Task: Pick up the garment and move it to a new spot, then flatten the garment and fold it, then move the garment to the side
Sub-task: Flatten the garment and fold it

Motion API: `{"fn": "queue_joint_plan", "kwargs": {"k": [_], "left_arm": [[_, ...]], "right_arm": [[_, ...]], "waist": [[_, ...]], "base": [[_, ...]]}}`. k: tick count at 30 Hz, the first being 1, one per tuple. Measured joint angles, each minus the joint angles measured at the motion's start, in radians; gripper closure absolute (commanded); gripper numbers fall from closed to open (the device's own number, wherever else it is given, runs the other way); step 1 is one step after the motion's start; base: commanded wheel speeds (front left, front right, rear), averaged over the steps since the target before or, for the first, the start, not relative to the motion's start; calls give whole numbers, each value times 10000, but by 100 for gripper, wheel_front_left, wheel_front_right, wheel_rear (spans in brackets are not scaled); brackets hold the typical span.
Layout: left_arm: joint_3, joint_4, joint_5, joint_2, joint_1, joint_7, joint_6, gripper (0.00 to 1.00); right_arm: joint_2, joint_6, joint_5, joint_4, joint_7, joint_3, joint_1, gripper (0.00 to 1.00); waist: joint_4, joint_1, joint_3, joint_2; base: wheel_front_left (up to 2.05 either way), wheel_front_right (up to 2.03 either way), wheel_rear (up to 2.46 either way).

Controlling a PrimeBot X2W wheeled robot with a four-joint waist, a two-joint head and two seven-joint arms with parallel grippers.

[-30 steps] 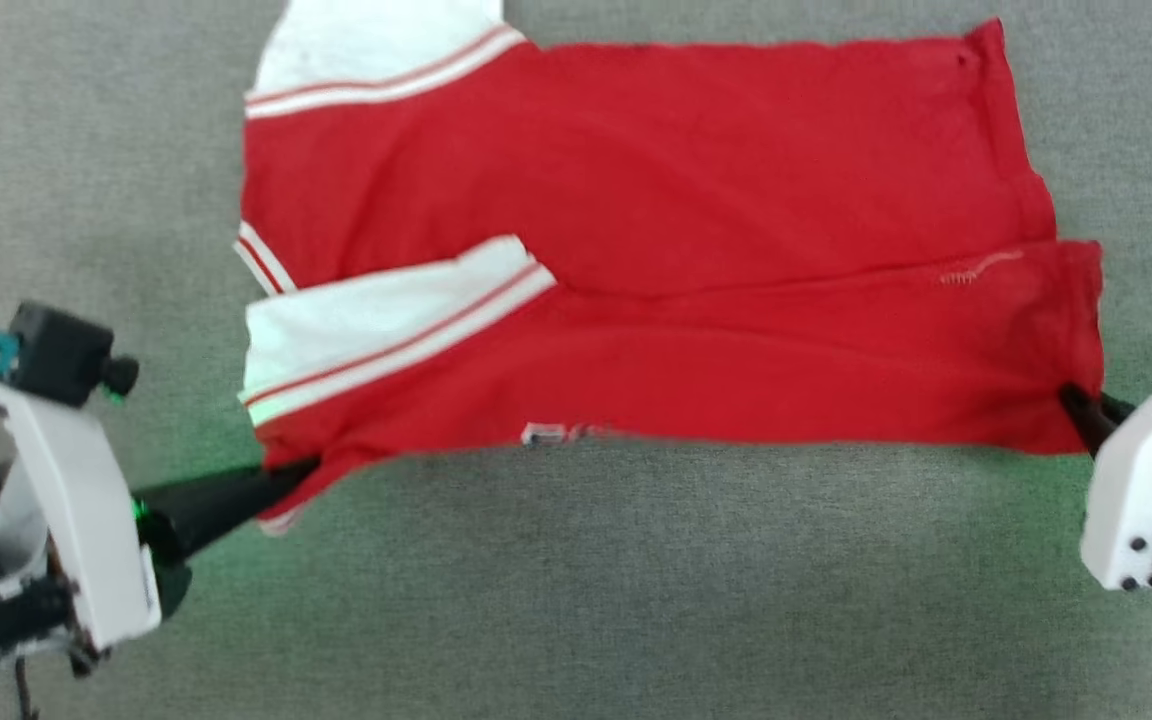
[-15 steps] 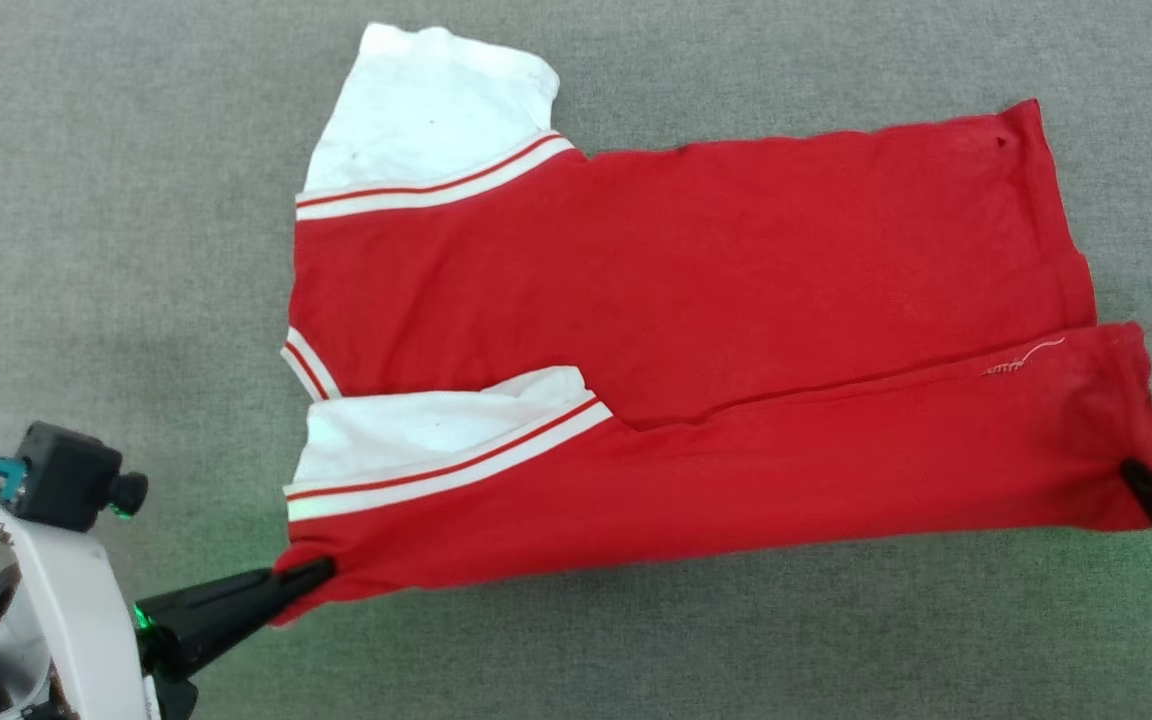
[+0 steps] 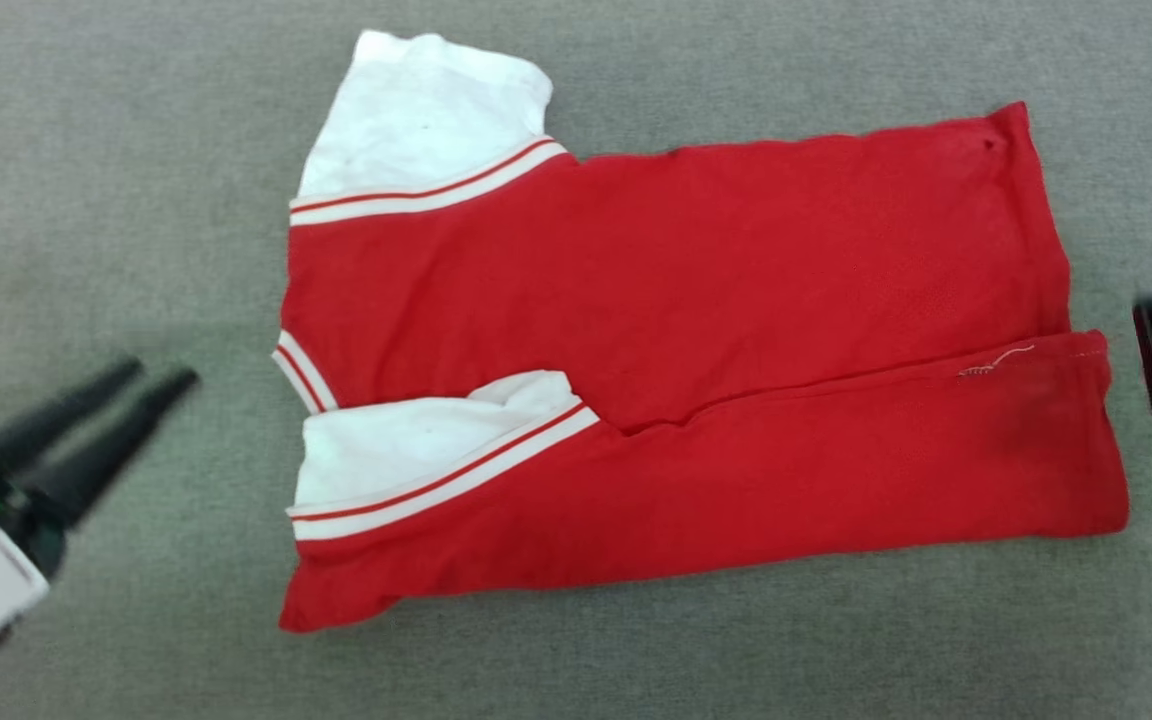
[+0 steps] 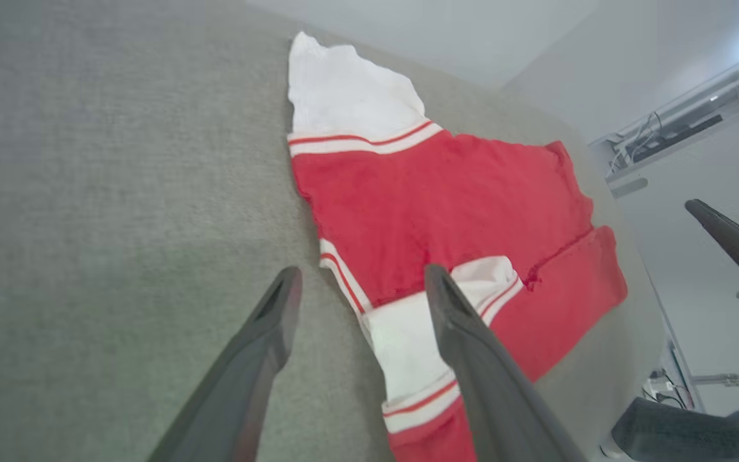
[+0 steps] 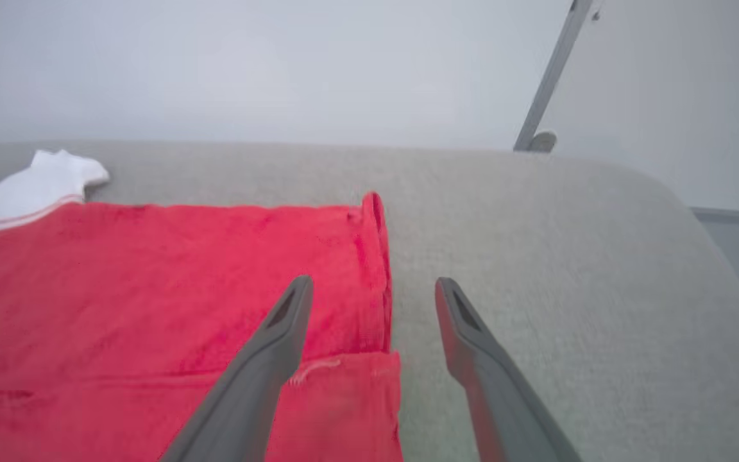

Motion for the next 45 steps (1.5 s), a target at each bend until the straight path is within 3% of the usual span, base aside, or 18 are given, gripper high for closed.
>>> {"fn": "queue_joint_plan", "kwargs": {"k": [4, 7, 12, 15, 22, 25, 31, 39, 40, 41, 43, 44, 45], "left_arm": [[422, 1289, 100, -512, -515, -608, -2, 0], [591, 2382, 920, -727, -1351, -1099, 0, 0], [194, 3647, 2357, -988, -2871, -1396, 0, 0], [-119, 4249, 2740, -986, -3989, -1047, -2, 0], [-1080, 4989, 2966, -675, -6474, 1179, -2, 0], [-1569, 5242, 2951, -407, -7240, 2592, -2, 0], [-2242, 5528, 1937, 105, -8143, 5885, 0, 0], [-2420, 5839, 1707, 631, -9004, 7403, 0, 0], [-2370, 5873, 1434, 617, -9029, 7501, 0, 2], [-2328, 5900, 1206, 602, -9060, 7632, 0, 16], [-2324, 5708, 1020, 658, -9175, 7923, 10, 56], [-2311, 5599, 884, 663, -9193, 8055, 13, 84], [-2284, 5519, 736, 662, -9210, 8111, 13, 100]], "right_arm": [[445, 0, -771, 1022, -2456, 1174, -843, 0], [922, 2, -1384, 2048, -3935, 2067, -1398, 0], [1162, 0, -2130, 3333, -5743, 3007, -1829, 0], [1162, 0, -1772, 3580, -6520, 3359, -1817, 0], [1158, 0, -1283, 3129, -7478, 4128, -1313, 0], [1158, 0, -1252, 2874, -7724, 4579, -1048, 0], [1156, 0, -1189, 2589, -7927, 5181, -647, 0], [1158, 0, -1164, 2314, -7925, 5555, -428, 0], [1160, 0, -1164, 2288, -7910, 5540, -370, 0], [1160, 0, -1164, 2272, -7891, 5503, -350, 0], [1162, 0, -1160, 2207, -7820, 5384, -332, 0], [1162, 0, -1133, 2163, -7772, 5325, -336, 0], [1160, 0, -1116, 2144, -7683, 5275, -366, 0]], "waist": [[-262, 0, 72, -1], [-519, 0, 146, 0], [-1038, 0, 324, 0], [-1381, 0, 480, 0], [-2230, 0, 1027, 0], [-2634, 0, 1302, 0], [-3493, 0, 1762, 0], [-4445, 0, 2254, 0], [-4512, 0, 2324, 0], [-4563, 0, 2396, 0], [-4621, 0, 2520, 0], [-4624, 0, 2570, 0], [-4606, 0, 2604, 0]], "base": [[0, 0, 0], [0, 0, 0], [0, 0, 0], [0, 0, 0], [0, 0, 0], [0, 0, 0], [0, 0, 0], [0, 0, 0], [0, 0, 0], [0, 0, 0], [0, 0, 0], [0, 0, 0], [0, 0, 0]]}}
